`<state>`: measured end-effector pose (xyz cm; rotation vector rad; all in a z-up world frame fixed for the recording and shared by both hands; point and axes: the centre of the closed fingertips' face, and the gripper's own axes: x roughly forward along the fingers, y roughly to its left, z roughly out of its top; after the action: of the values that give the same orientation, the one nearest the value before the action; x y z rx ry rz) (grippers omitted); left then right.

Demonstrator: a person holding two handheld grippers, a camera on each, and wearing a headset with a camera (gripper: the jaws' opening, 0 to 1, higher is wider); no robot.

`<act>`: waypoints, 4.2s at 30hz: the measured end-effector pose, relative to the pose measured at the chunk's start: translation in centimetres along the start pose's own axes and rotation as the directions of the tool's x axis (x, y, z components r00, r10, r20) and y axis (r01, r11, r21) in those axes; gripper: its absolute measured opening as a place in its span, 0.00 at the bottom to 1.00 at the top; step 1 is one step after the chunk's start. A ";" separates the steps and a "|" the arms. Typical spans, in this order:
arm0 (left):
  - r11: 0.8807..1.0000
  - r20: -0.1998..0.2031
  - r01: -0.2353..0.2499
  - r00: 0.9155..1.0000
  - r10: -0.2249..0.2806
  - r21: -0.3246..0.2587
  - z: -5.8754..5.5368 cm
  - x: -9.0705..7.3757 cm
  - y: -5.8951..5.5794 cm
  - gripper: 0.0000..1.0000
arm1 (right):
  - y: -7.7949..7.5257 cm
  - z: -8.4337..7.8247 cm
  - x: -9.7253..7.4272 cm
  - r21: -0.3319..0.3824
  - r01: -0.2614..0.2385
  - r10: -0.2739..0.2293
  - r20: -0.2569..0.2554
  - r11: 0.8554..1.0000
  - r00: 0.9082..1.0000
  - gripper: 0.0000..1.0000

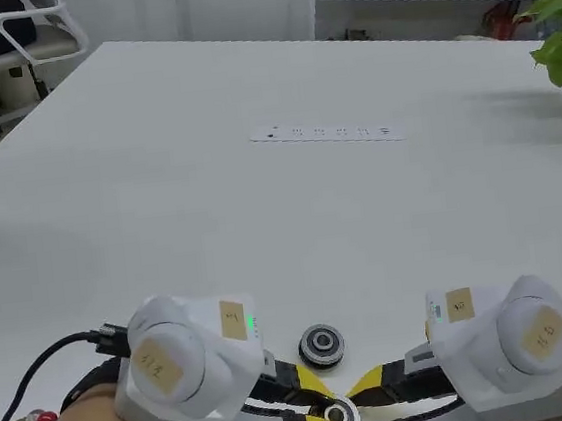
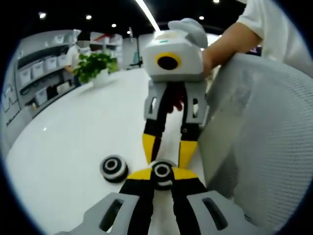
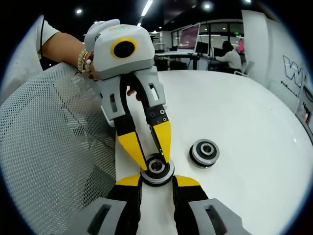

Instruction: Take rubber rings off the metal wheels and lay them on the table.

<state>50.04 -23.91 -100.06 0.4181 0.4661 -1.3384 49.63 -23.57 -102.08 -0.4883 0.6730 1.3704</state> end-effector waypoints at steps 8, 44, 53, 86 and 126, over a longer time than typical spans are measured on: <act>1.000 -0.002 -0.001 1.000 0.001 0.001 0.0 0.0 0.0 0.14 | 0.0 -0.2 -0.2 -0.011 0.000 0.000 -0.013 1.000 1.000 0.18; 1.000 -0.002 -0.005 1.000 0.005 0.002 0.0 -0.1 0.1 0.14 | 0.0 -0.3 -0.6 -0.002 -0.001 0.001 -0.013 1.000 1.000 0.11; 1.000 0.000 -0.006 1.000 0.006 -0.001 -0.1 -0.1 0.1 0.14 | 0.2 0.4 -0.3 0.057 -0.006 0.005 0.025 0.998 1.000 0.23; 1.000 0.007 -0.016 1.000 0.016 -0.015 -0.1 -0.2 0.3 0.14 | -0.3 -0.5 -0.4 -0.006 0.017 -0.017 -0.028 1.000 0.999 0.06; 0.998 0.038 -0.044 0.998 0.046 -0.043 0.0 -0.2 0.5 0.13 | -1.5 -0.5 -1.2 0.380 0.046 -0.050 0.002 0.924 0.999 0.00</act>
<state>50.47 -23.70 -99.95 0.3653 0.4489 -1.2892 50.96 -25.03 -101.75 -0.1838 0.8882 1.1582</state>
